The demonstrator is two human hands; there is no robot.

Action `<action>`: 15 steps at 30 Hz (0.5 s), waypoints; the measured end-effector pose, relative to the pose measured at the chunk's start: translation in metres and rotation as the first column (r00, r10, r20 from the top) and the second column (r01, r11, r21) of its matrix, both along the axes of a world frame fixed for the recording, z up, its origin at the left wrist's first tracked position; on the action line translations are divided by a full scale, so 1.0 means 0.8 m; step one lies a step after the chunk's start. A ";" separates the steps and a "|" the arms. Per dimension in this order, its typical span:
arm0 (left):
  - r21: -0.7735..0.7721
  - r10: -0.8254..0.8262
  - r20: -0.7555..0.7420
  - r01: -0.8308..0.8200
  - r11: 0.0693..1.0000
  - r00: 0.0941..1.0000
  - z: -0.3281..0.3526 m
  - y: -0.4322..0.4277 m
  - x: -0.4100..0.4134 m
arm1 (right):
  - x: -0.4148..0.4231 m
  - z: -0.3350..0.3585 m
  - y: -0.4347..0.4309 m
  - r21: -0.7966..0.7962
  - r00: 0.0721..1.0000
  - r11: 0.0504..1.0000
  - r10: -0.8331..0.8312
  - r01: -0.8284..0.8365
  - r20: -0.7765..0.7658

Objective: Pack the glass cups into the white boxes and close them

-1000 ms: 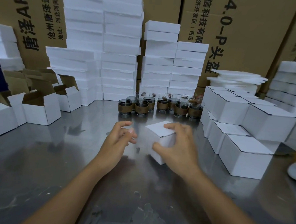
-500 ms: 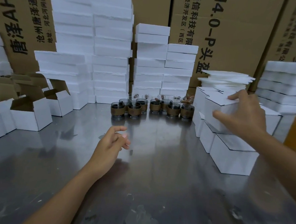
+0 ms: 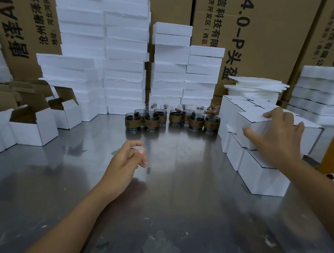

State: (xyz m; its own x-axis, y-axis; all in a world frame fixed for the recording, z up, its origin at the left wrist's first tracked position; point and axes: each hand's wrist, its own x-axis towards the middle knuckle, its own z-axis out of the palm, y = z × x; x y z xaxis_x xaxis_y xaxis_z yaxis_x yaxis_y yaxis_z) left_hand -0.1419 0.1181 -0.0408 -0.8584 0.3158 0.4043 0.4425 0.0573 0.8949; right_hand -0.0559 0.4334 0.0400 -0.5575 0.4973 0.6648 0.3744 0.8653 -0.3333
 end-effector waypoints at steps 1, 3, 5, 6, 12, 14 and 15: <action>-0.001 -0.002 0.000 0.002 1.000 1.000 0.000 0.000 -0.001 | 0.000 -0.001 0.000 0.014 1.000 1.000 -0.024 0.024 0.007; 0.002 -0.007 0.002 0.007 1.000 1.000 -0.001 0.000 -0.002 | 0.000 -0.001 0.000 0.041 0.997 0.996 -0.078 0.077 0.016; 0.009 -0.010 0.001 0.010 1.000 1.000 -0.002 0.000 -0.002 | 0.001 -0.001 0.001 0.053 0.994 0.993 -0.107 0.105 0.029; 0.011 -0.011 0.000 0.011 1.000 1.000 -0.002 0.000 -0.002 | 0.002 -0.001 0.002 0.057 0.993 0.993 -0.110 0.108 0.037; 0.000 -0.011 -0.004 0.011 1.000 1.000 -0.002 0.001 -0.001 | 0.002 -0.005 0.012 0.099 0.997 0.993 -0.066 0.061 0.043; -0.006 -0.007 -0.006 0.007 1.000 1.000 -0.001 0.000 -0.001 | 0.002 -0.006 0.014 0.111 0.998 0.993 -0.049 0.044 0.039; -0.010 -0.006 -0.007 0.006 1.000 1.000 -0.001 0.000 -0.001 | 0.001 -0.006 0.015 0.114 0.998 0.993 -0.041 0.037 0.039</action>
State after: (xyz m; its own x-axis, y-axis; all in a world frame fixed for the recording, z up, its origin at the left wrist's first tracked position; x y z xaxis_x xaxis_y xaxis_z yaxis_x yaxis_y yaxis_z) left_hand -0.1424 0.1182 -0.0419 -0.8538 0.3249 0.4068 0.4488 0.0632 0.8914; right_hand -0.0552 0.4452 0.0352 -0.5671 0.4422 0.6949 0.4199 0.8810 -0.2179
